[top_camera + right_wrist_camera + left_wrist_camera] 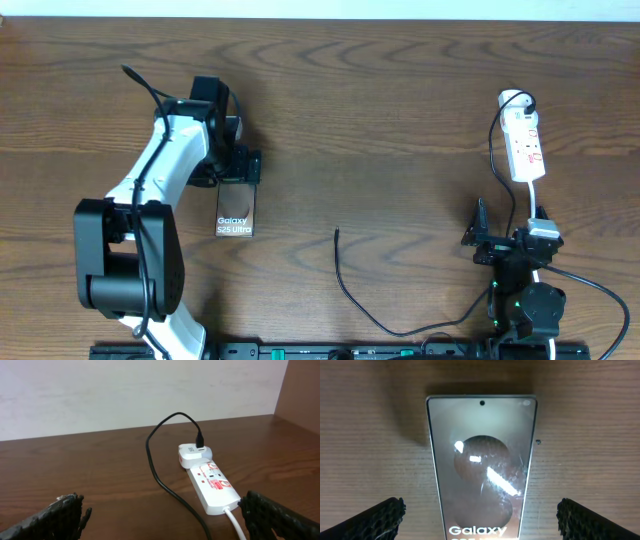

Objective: Plug charger to phone and switch on socket
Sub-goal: 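Move the left gripper over the Galaxy phone and lower toward it, then lower the left gripper onto the phone and close on its edges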

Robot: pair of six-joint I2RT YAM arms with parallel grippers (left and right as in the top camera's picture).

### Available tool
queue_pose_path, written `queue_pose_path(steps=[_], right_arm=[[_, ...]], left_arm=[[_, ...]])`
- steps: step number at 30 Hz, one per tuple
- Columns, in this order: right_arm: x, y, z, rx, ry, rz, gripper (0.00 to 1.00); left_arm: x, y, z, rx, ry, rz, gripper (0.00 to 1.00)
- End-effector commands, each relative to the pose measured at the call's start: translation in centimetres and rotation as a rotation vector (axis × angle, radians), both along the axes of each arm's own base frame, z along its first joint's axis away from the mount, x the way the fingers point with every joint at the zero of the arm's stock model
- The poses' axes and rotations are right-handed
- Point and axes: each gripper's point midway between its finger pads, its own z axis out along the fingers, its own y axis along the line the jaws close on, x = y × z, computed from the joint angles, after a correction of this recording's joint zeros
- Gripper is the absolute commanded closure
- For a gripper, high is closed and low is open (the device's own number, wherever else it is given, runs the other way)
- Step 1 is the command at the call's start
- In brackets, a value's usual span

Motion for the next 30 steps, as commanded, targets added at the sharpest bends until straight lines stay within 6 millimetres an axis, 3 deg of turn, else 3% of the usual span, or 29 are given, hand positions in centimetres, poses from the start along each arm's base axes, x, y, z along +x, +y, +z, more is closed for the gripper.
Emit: queue_pose_path(steps=[1, 14, 19, 25, 30], right_arm=[[0.0, 0.1, 0.0, 0.012, -0.002, 0.0, 0.01], [0.0, 0.1, 0.0, 0.012, -0.002, 0.0, 0.01], [0.0, 0.1, 0.0, 0.012, -0.002, 0.0, 0.01], [0.0, 0.1, 0.0, 0.012, -0.002, 0.0, 0.01], [0.0, 0.1, 0.0, 0.012, -0.002, 0.0, 0.01]], left_arm=[[-0.6, 0.2, -1.0, 0.01, 0.02, 0.015, 0.0], [-2.1, 0.3, -3.6, 0.011, 0.033, 0.015, 0.0], [-2.4, 0.2, -3.9, 0.012, 0.039, 0.01, 0.0], [-2.5, -1.5, -4.0, 0.02, 0.031, -0.045, 0.0], [-2.3, -0.5, -4.3, 0.076, 0.015, -0.022, 0.0]])
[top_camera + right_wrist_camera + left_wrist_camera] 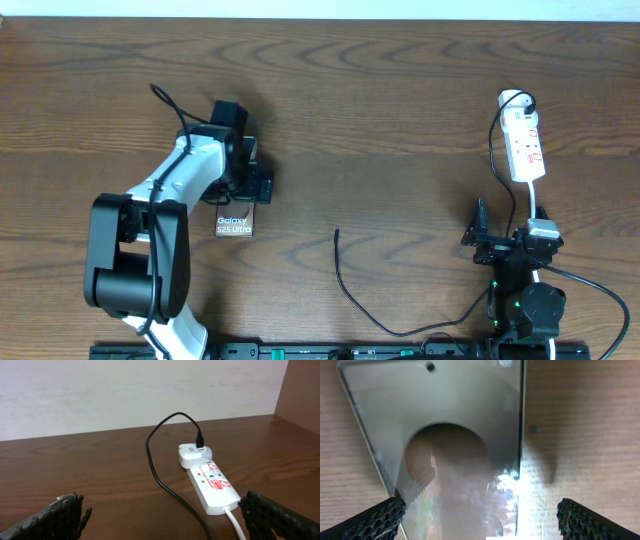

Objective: Plug charger to phone and switch on socket
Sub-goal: 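Lower the left gripper onto the phone and close on its edges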

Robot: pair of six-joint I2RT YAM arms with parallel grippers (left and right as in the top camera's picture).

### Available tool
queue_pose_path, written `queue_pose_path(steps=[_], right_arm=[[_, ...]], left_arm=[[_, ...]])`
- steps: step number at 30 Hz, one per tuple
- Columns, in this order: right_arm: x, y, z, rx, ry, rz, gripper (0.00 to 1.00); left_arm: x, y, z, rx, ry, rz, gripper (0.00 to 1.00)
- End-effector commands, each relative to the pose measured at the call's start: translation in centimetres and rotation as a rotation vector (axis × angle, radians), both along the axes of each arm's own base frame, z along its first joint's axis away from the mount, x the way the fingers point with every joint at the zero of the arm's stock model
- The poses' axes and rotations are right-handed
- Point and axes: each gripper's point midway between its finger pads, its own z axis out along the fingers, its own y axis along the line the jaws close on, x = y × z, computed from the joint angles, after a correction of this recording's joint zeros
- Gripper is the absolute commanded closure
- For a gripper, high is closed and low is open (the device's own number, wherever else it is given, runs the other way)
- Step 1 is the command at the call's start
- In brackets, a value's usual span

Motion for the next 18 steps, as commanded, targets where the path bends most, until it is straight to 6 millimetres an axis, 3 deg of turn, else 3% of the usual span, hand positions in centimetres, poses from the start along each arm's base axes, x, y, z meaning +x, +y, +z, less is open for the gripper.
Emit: queue_pose_path(steps=[1, 18], right_arm=[[-0.02, 0.12, -0.02, 0.012, -0.002, 0.001, 0.01], [-0.02, 0.12, -0.02, 0.012, -0.002, 0.001, 0.01]], left_arm=[[-0.29, 1.41, -0.69, 0.07, 0.004, 0.048, 0.0], [-0.05, 1.46, -0.9, 0.072, -0.002, 0.05, 0.0]])
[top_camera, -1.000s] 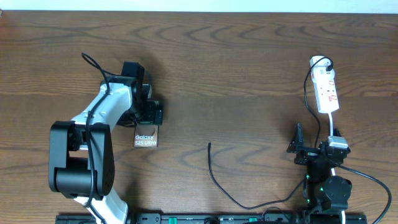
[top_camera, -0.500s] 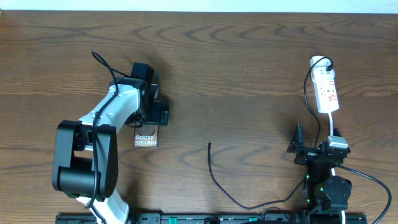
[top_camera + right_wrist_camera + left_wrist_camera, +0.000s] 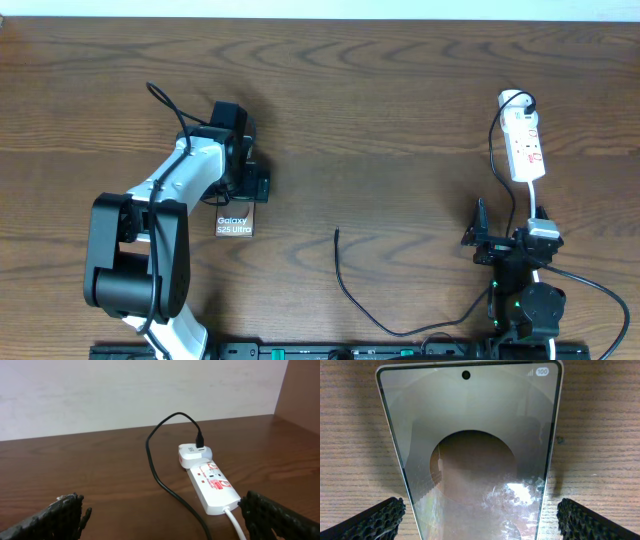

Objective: Plug charger to phone and switch on socket
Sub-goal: 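Lower the left gripper onto the phone and close on its edges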

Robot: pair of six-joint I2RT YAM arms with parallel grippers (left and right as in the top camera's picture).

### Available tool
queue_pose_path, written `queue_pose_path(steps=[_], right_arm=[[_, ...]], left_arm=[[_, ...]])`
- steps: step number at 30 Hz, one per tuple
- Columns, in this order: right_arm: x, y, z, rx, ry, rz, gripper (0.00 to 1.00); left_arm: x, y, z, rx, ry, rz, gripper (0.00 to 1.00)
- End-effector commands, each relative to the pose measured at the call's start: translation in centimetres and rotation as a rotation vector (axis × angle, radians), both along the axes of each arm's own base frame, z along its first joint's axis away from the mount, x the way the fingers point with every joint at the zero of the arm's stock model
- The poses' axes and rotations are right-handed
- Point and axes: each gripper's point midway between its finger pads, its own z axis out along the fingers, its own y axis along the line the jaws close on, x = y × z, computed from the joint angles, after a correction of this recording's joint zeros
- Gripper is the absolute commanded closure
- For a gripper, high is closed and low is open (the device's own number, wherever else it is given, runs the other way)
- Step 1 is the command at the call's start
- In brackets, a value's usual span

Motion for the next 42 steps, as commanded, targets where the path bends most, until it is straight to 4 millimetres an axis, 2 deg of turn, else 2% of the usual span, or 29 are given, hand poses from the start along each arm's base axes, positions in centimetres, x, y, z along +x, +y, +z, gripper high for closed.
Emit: queue_pose_path(steps=[1, 36, 42], right_arm=[[0.0, 0.1, 0.0, 0.012, -0.002, 0.001, 0.01], [0.0, 0.1, 0.0, 0.012, -0.003, 0.0, 0.01], [0.0, 0.1, 0.0, 0.012, -0.002, 0.0, 0.01]], left_arm=[[-0.4, 0.4, -0.7, 0.016, 0.023, 0.019, 0.0], [-0.7, 1.0, -0.9, 0.017, 0.04, 0.025, 0.0], [-1.5, 1.2, -1.9, 0.02, 0.053, 0.025, 0.0]])
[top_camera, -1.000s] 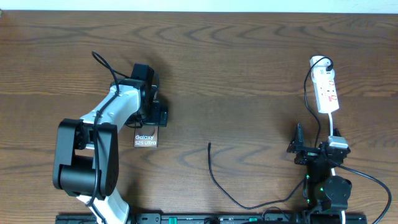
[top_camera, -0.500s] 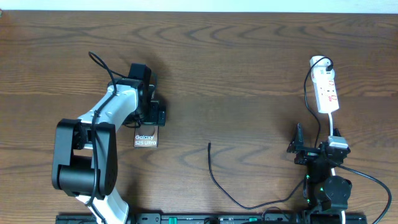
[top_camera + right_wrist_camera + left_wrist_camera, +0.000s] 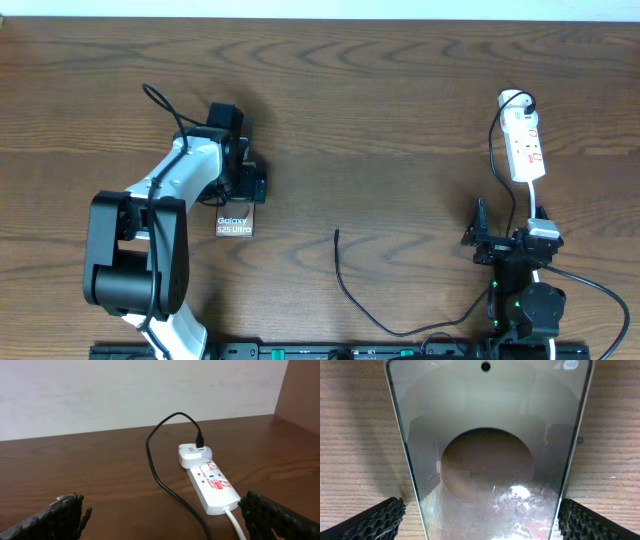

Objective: Plug charger to phone and switch on socket
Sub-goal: 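Lower the left gripper onto the phone and close on its edges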

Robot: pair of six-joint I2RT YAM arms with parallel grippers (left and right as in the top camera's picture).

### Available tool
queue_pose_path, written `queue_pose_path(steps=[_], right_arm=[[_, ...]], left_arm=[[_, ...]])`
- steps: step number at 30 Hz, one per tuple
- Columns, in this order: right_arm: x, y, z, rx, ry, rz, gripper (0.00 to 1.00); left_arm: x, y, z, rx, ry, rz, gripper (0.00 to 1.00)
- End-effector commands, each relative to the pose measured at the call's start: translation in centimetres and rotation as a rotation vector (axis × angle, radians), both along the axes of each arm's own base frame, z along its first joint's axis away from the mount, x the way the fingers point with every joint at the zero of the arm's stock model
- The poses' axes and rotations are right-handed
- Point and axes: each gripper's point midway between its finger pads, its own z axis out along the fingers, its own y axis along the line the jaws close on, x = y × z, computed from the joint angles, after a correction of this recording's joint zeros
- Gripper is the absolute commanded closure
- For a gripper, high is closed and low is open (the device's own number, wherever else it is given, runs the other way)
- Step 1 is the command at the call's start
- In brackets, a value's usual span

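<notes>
The phone (image 3: pixel 235 222), screen up with "Galaxy S25 Ultra" on it, lies on the table left of centre. My left gripper (image 3: pixel 246 186) hangs low over its far end, open. In the left wrist view the phone (image 3: pixel 487 450) fills the middle and the left gripper (image 3: pixel 482 517) has a finger on each side of it. The black cable's free end (image 3: pixel 336 232) lies mid-table. The white charger (image 3: pixel 195 455) is plugged into the power strip (image 3: pixel 215 487). My right gripper (image 3: pixel 170 520) is open and holds nothing.
The black cable (image 3: pixel 365 310) loops along the front edge towards the right arm's base (image 3: pixel 520 290). The power strip (image 3: pixel 527 145) lies at the far right with its white lead running forward. A wall stands behind the table in the right wrist view.
The phone looks larger and sits a little further right in the left wrist view, so my left gripper is closer over it. The phone, the cable and my right arm have not moved.
My left gripper was open above the phone's far end, with the phone small in its view. Then it was nearer and off to the right of it. Then it was centred over it, and now it is closer still. My right arm stayed still throughout.
</notes>
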Motion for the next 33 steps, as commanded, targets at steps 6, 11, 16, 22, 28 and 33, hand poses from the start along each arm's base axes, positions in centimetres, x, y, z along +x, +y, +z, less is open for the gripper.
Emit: queue_pose_path(steps=[6, 11, 16, 22, 28, 33], right_arm=[[-0.02, 0.11, -0.02, 0.012, -0.002, 0.0, 0.01], [-0.02, 0.11, -0.01, 0.012, -0.003, 0.0, 0.01], [-0.02, 0.1, -0.01, 0.012, -0.003, 0.0, 0.01], [-0.02, 0.12, -0.01, 0.012, -0.003, 0.001, 0.01], [-0.02, 0.12, -0.01, 0.012, -0.003, 0.001, 0.01], [-0.02, 0.1, -0.02, 0.012, -0.002, 0.0, 0.01]], left_arm=[[-1.42, 0.5, -1.68, 0.017, 0.034, 0.006, 0.0], [-1.43, 0.5, -1.68, 0.017, 0.034, 0.006, 0.0], [-1.44, 0.49, -1.68, 0.017, 0.035, 0.006, 0.0], [-1.44, 0.5, -1.69, 0.017, 0.035, 0.006, 0.0], [-1.45, 0.5, -1.69, 0.017, 0.035, 0.006, 0.08], [-1.44, 0.5, -1.69, 0.017, 0.035, 0.006, 0.16]])
